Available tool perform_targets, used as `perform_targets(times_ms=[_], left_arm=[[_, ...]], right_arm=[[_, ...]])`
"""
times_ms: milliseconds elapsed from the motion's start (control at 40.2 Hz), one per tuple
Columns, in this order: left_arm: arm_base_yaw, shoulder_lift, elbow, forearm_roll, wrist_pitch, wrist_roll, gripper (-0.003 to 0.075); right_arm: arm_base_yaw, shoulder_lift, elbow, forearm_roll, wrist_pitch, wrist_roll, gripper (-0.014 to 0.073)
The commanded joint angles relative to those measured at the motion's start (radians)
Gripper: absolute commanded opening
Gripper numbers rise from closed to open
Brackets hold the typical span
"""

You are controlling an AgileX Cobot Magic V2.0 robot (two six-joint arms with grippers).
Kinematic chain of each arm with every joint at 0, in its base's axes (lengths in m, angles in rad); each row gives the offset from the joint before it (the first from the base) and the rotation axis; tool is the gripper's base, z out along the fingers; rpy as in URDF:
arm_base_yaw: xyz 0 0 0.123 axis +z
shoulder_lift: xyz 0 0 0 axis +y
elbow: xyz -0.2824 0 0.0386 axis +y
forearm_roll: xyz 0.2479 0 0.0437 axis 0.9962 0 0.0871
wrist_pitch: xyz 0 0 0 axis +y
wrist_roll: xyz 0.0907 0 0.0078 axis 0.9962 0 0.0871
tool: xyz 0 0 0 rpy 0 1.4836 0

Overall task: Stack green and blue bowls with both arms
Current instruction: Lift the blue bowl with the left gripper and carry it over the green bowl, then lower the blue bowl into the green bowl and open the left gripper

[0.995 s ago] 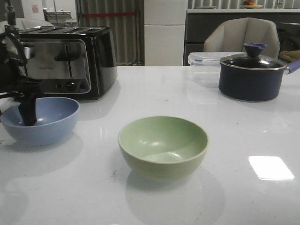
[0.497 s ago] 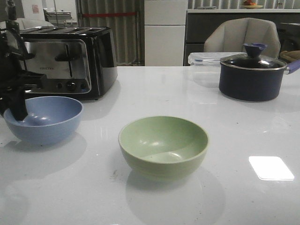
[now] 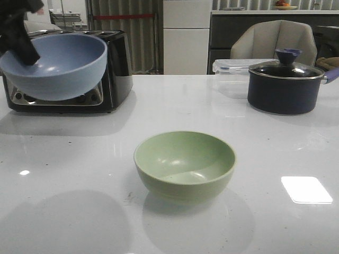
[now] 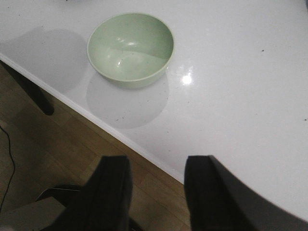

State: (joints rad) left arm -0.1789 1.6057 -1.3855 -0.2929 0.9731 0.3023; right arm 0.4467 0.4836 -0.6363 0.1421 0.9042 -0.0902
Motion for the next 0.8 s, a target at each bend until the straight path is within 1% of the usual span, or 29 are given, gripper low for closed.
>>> perform_targets(times_ms=[0,199,373,572,771], left_arm=[[-0.053,-0.076,-0.025,-0.063,-0.009,0.041,0.0098],[-0.194,-0.069,-0.028,-0.063,-0.007,0.041,0.0098],[-0.316,-0.007,-0.054,-0.054,-0.014,0.041,0.0098],[-0.393,0.133,-0.151,-0.054,-0.002,0.035,0.0098],[-0.416,0.244,-0.213,-0.054,0.012,0.035,0.0098]], right_arm=[[-0.003,0.004,-0.025,0.010,-0.061,-0.010,0.0391],[-0.003,0.004,-0.025,0.010,-0.061,-0.010,0.0391],[-0.003,0.004,-0.025,0.010,-0.061,-0.010,0.0391],[-0.003,0.004,-0.025,0.010,-0.061,-0.010,0.0391],[-0.003,0.004,-0.025,0.010,-0.061,-0.010,0.0391]])
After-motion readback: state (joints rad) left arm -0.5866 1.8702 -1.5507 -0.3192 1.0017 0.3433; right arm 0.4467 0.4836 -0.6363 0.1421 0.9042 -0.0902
